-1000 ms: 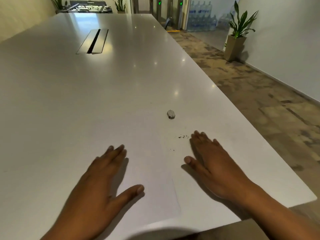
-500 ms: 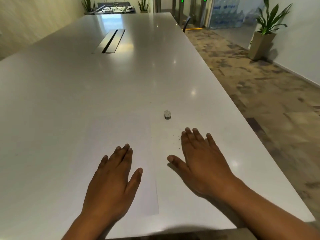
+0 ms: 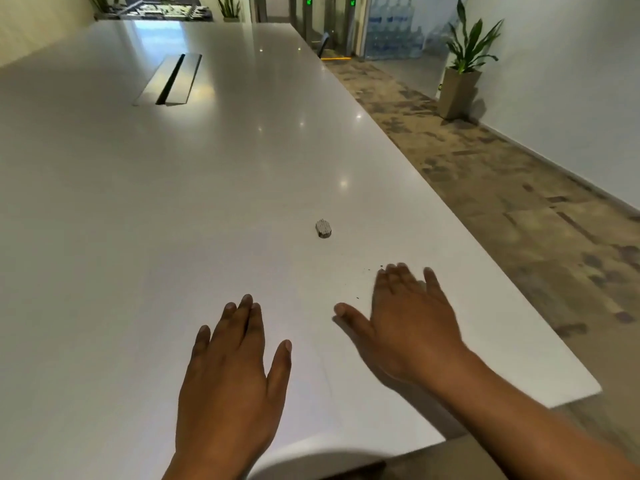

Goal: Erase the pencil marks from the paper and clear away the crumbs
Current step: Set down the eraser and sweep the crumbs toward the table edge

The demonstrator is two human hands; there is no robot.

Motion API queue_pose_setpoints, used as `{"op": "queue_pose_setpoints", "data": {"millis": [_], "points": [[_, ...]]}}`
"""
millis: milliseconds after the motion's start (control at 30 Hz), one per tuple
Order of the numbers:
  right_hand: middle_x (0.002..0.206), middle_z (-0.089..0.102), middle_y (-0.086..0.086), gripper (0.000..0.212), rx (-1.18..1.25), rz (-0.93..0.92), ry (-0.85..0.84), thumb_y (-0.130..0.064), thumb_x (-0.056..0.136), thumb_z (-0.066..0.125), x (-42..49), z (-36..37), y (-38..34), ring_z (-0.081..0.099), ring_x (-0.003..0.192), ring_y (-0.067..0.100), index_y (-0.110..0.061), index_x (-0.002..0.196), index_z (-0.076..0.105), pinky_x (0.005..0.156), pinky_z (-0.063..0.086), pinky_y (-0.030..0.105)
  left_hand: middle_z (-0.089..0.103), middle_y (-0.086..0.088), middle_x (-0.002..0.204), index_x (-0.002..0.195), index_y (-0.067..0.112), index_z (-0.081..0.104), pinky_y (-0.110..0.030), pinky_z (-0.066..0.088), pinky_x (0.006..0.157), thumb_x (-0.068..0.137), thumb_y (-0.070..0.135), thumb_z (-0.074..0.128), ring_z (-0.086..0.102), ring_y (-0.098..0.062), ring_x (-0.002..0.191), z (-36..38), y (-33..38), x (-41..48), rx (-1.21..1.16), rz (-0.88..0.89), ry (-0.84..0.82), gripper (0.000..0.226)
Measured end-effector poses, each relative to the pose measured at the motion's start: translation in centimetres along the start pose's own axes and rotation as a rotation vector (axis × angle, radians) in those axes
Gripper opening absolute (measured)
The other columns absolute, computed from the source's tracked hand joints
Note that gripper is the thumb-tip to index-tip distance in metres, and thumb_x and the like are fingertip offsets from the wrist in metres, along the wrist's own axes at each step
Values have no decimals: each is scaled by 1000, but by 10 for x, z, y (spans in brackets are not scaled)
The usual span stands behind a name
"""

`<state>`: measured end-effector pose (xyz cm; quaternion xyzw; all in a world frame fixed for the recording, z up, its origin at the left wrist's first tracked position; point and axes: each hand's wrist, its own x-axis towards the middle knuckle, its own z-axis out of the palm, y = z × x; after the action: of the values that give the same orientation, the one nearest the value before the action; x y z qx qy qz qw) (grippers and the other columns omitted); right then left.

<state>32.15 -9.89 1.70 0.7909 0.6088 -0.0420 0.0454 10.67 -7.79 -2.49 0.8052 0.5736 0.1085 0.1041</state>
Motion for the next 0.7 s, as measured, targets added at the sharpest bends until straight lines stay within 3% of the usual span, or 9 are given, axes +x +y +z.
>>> {"op": "queue_pose_setpoints", "data": {"millis": [100,267,467,633,700], "points": [[165,11,6,114,40,5,20,-79,70,-17,-2,-4,13,1,153,17,-10,156,12,123,-3,43,11,8,165,157,19,20,-35,5,123,90,64,-3,4,-8,151,0,0,0,0,0,-7,85],[166,6,3,101,65,-141,50,-78,80,-4,21,0,5,0,153,17,-14,157,10,123,-2,43,5,11,164,158,20,18,-31,2,121,88,66,-3,-2,-4,149,-1,1,0,-8,12,4,86],[166,7,1,111,62,-89,4,-79,71,-18,-7,1,59,2,152,12,-15,158,7,123,-4,37,-7,19,159,159,23,14,-23,-5,117,81,74,1,-13,3,146,-8,-1,3,-69,39,-8,93],[166,1,0,102,141,-242,66,-80,80,-11,-8,-7,51,-4,152,13,-17,158,4,123,-4,39,25,6,160,147,13,45,-41,19,118,90,65,28,9,-9,150,-27,-5,12,-9,106,78,80],[166,2,-1,94,194,-378,64,-77,85,0,-5,-7,38,-6,152,13,-18,158,7,123,-6,41,20,12,161,151,18,40,-37,14,119,89,68,22,4,-2,149,-24,10,12,-46,82,52,82]]}}
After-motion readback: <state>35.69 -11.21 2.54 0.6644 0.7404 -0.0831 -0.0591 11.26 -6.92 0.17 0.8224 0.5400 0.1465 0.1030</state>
